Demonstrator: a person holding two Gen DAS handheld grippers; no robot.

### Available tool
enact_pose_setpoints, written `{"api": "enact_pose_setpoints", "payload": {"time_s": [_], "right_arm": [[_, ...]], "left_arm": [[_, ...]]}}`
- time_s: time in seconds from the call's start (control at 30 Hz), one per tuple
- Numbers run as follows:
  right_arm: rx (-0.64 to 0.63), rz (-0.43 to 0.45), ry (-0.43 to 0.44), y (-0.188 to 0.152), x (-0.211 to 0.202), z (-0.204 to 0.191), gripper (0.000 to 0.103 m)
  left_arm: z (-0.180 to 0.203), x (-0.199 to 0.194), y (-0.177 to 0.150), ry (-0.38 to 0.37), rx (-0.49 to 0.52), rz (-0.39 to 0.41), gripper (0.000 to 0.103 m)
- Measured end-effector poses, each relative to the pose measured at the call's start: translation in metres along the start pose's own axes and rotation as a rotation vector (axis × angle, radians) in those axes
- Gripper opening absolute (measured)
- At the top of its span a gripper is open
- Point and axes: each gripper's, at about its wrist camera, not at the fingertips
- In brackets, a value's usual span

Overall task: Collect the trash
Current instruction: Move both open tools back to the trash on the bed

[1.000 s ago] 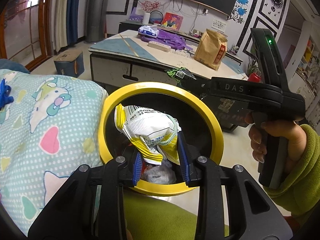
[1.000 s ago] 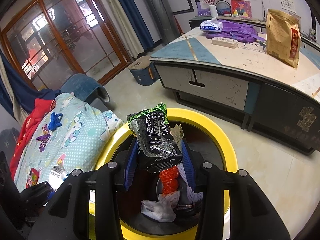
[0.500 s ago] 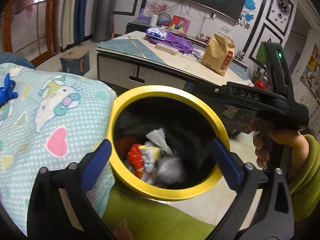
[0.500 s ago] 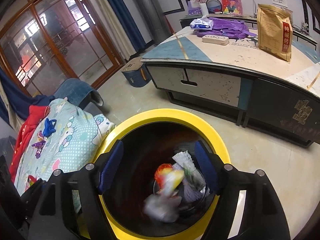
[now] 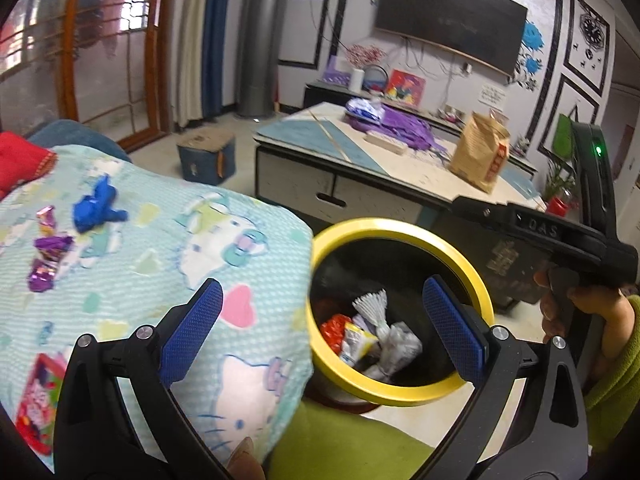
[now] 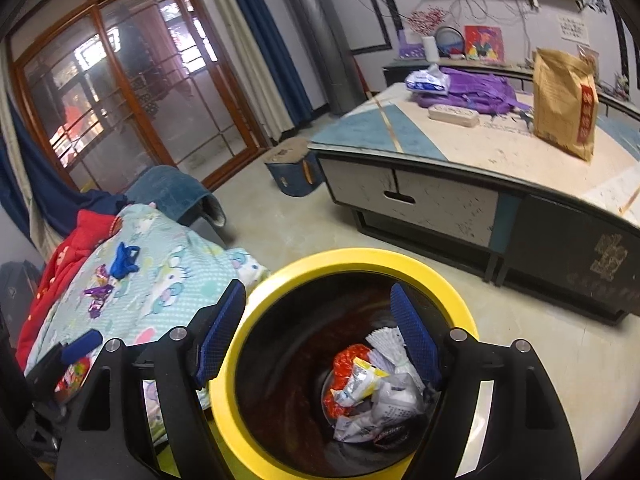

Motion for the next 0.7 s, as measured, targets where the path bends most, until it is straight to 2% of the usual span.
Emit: {"api": "enact_pose_setpoints", "payload": {"time_s": [0.47,0.7], "right_arm": [[-0.146,0.018,0.121,-0.003,-0.005,-0.067,0.072],[-0.212,0.0,0.184,-0.005,-0.001,-0.101,0.073]], "left_arm": [[-0.041,-0.04,0.005,0.13,-0.066,0.108,0.092],[-0.068,-0.057,0.003,0.189,-0.099,0.137,0.092]]}}
Point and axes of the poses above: each gripper's, at about its wrist camera, not at the fingertips, and x roughly the way its jaws point, z to its right, y to its top, and after that the axes turned 6 degrees about y, right-handed
